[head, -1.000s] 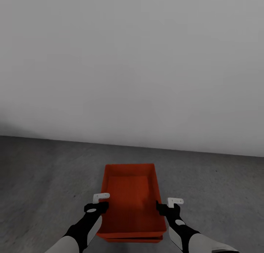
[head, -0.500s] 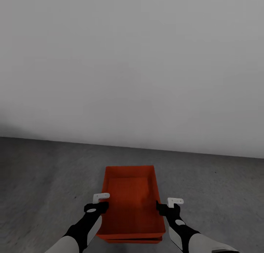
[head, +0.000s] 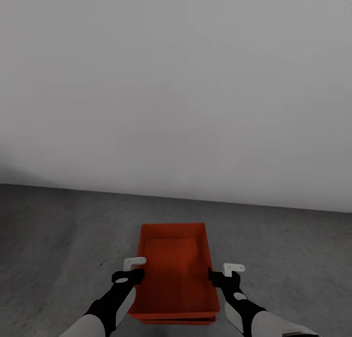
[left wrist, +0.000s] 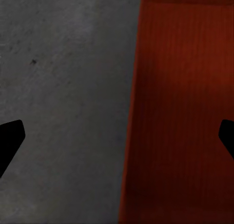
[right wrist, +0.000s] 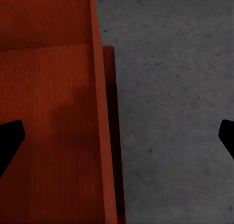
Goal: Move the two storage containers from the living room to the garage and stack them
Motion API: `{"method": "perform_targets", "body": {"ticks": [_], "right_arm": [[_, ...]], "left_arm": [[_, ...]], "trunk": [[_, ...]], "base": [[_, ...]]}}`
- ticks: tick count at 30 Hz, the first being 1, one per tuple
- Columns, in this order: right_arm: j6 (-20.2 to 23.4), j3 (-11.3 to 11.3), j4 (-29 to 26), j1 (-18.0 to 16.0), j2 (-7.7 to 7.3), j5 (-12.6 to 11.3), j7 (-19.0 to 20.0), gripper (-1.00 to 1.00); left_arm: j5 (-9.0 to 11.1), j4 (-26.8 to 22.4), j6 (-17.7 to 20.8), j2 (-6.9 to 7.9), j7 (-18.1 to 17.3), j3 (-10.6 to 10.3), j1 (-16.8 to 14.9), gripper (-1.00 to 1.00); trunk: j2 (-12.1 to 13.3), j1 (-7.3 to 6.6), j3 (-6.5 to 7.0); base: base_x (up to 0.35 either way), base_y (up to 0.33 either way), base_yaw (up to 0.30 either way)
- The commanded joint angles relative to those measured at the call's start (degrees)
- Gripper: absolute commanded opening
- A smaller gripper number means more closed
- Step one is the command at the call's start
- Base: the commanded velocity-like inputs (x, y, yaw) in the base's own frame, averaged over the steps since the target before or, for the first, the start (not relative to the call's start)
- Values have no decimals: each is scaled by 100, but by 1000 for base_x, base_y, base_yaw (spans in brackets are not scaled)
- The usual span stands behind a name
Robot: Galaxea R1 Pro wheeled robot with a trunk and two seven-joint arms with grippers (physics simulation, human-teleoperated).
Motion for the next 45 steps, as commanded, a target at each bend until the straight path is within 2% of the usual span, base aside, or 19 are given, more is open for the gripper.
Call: {"method": "perform_targets", "body": {"ticks": [1,16,20,26,45], "right_arm": [[-19,26,6,-4,2,-46,-9,100],[-20,26,6,-4,2,-46,-7,100],[-21,26,6,-4,2,-46,-8,100],[-19,26,6,-4,2,-46,-6,100],[-14,26,6,-4,2,-46,-6,100]], "left_arm": [[59,-11,27,6,48,-49,-2,100],[51,-3,20,55,53,-41,-3,100],[50,-5,20,93,49,109,-4,100],[42,-6,20,115,38,520,-4,100],[41,33,20,105,19,561,1,100]], "trunk": [[39,-23,14],[641,-352,283],[801,-440,355],[1042,-572,463],[1804,-989,804]], "base": [[0,0,0],[0,0,0],[0,0,0],[0,0,0],[0,0,0]]}}
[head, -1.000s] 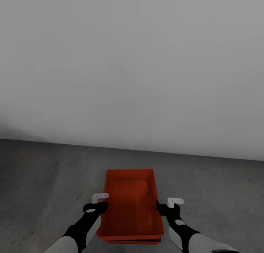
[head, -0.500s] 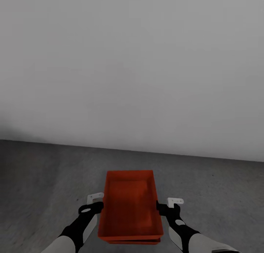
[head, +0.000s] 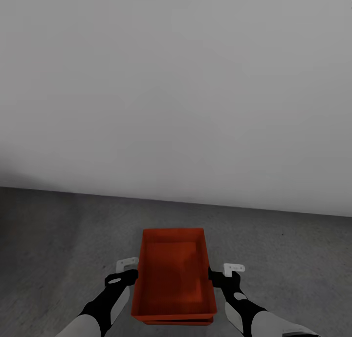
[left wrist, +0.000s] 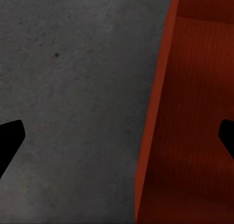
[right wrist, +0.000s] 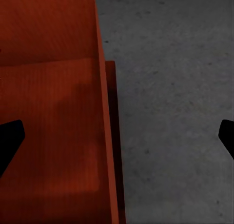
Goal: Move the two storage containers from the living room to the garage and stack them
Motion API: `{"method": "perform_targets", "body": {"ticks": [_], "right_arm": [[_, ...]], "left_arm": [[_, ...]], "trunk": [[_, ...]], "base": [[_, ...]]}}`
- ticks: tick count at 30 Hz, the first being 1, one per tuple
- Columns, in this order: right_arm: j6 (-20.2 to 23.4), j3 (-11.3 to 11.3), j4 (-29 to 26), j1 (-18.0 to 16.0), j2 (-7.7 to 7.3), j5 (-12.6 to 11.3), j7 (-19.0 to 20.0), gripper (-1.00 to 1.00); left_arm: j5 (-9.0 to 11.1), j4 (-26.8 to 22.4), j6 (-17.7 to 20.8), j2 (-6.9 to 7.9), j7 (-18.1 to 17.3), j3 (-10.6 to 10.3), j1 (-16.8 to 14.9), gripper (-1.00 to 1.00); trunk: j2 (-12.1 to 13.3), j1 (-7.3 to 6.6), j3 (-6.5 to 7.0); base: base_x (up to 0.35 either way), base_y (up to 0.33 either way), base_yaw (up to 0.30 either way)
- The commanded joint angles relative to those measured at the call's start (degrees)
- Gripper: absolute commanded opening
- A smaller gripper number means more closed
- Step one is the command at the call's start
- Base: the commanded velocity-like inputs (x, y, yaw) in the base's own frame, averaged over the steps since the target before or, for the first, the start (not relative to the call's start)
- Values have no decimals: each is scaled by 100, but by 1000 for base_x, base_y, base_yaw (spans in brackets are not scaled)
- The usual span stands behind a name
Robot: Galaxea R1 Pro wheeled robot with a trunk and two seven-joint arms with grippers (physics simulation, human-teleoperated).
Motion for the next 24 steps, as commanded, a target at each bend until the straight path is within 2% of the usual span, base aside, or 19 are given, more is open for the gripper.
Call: {"method": "perform_targets", "body": {"ticks": [1,18,24], "right_arm": [[-21,26,6,-4,1,-46,-9,100],[-21,26,6,-4,1,-46,-10,100],[-21,26,6,-4,1,-46,-13,100]], "left_arm": [[49,-12,27,1,31,-21,-1,100],[41,-28,27,0,29,-24,1,100],[40,-73,26,-7,2,-34,-5,100]], "trunk": [[39,-23,14],[720,-396,319],[720,-396,319]], "base": [[0,0,0],[0,0,0],[0,0,0]]}}
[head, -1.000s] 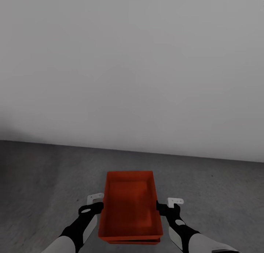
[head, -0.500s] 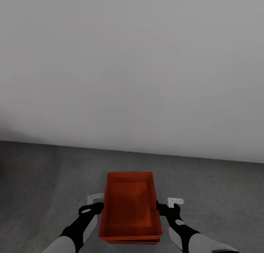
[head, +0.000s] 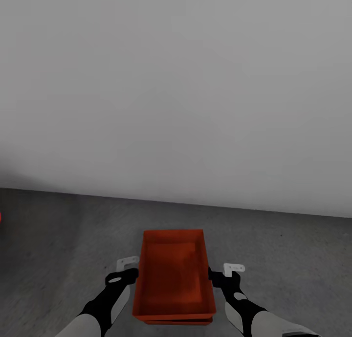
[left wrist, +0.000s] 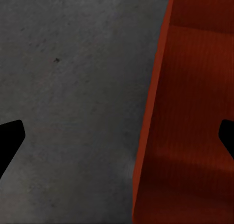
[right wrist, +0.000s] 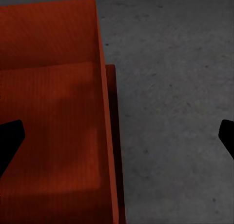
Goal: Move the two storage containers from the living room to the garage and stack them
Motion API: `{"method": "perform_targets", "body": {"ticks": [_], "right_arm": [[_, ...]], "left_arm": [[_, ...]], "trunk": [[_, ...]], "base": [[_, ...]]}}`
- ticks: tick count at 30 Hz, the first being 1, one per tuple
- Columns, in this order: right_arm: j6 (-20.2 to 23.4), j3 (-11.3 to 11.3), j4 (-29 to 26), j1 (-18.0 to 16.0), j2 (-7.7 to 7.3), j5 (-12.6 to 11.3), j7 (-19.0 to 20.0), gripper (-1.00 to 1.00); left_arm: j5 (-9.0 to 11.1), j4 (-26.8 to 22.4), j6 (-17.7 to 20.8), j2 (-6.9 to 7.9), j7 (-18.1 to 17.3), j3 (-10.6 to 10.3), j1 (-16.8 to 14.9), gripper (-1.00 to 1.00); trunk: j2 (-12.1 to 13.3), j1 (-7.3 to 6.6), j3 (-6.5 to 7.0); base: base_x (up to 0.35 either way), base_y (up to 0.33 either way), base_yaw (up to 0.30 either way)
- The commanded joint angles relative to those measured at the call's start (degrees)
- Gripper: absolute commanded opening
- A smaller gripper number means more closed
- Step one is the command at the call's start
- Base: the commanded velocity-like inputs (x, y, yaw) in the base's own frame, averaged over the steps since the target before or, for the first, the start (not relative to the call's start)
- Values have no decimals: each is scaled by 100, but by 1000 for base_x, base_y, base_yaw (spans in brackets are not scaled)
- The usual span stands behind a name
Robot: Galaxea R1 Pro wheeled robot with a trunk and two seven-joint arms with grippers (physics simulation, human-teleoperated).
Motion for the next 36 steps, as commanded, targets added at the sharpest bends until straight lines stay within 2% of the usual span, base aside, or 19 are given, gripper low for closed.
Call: {"method": "perform_targets", "body": {"ticks": [1,12,36], "right_arm": [[-21,26,6,-4,1,-45,-9,100],[-24,26,6,-4,1,-45,-8,100],[-22,26,6,-4,1,-45,-6,100]], "left_arm": [[47,-14,28,0,31,-26,-1,100],[15,-30,38,-34,71,-36,1,100],[14,-22,89,-43,95,-36,1,100]], "trunk": [[-3,0,-5],[-3,0,-5],[-3,0,-5]], "base": [[0,0,0],[-67,0,0],[-333,0,0]]}}
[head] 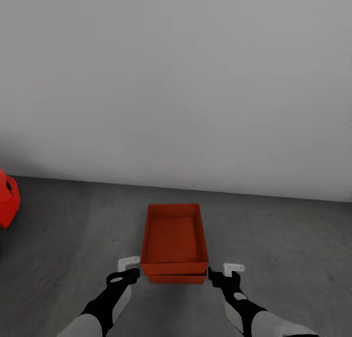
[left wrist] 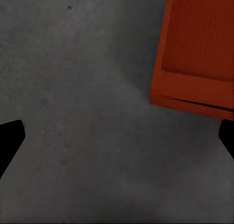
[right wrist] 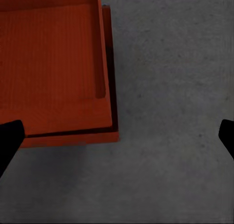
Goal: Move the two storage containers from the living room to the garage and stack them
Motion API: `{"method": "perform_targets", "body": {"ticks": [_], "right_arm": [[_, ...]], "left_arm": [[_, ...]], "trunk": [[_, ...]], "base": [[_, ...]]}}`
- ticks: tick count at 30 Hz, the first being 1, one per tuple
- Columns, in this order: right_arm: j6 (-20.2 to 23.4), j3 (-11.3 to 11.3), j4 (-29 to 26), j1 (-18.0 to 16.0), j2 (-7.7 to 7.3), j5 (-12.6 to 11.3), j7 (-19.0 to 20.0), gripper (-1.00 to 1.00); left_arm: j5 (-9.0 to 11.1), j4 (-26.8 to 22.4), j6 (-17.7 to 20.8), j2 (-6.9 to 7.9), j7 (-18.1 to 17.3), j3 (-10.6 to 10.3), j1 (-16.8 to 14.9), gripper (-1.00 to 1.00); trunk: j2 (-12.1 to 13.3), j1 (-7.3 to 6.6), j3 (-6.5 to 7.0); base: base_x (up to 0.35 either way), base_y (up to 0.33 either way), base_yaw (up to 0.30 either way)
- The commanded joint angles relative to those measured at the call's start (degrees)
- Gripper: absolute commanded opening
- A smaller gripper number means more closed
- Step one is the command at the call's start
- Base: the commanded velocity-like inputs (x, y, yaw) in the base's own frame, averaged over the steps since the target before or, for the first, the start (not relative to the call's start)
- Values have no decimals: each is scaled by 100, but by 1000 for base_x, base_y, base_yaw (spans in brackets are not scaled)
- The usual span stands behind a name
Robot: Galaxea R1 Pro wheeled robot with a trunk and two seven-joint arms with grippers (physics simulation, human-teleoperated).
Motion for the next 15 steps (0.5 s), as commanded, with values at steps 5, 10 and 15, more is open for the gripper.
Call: {"method": "perform_targets", "body": {"ticks": [5,10,15], "right_arm": [[-20,26,6,-4,1,-45,-11,100],[-20,26,6,-4,1,-45,-12,100],[-28,26,6,-4,1,-57,-18,100]], "left_arm": [[45,-11,27,2,33,-23,2,100],[41,-5,24,2,32,-25,2,100],[45,-4,-12,8,0,-37,-2,100]], "trunk": [[-4,-3,-5],[-4,-3,-5],[-4,-3,-5]], "base": [[-344,0,0],[-345,0,0],[-303,0,0]]}}
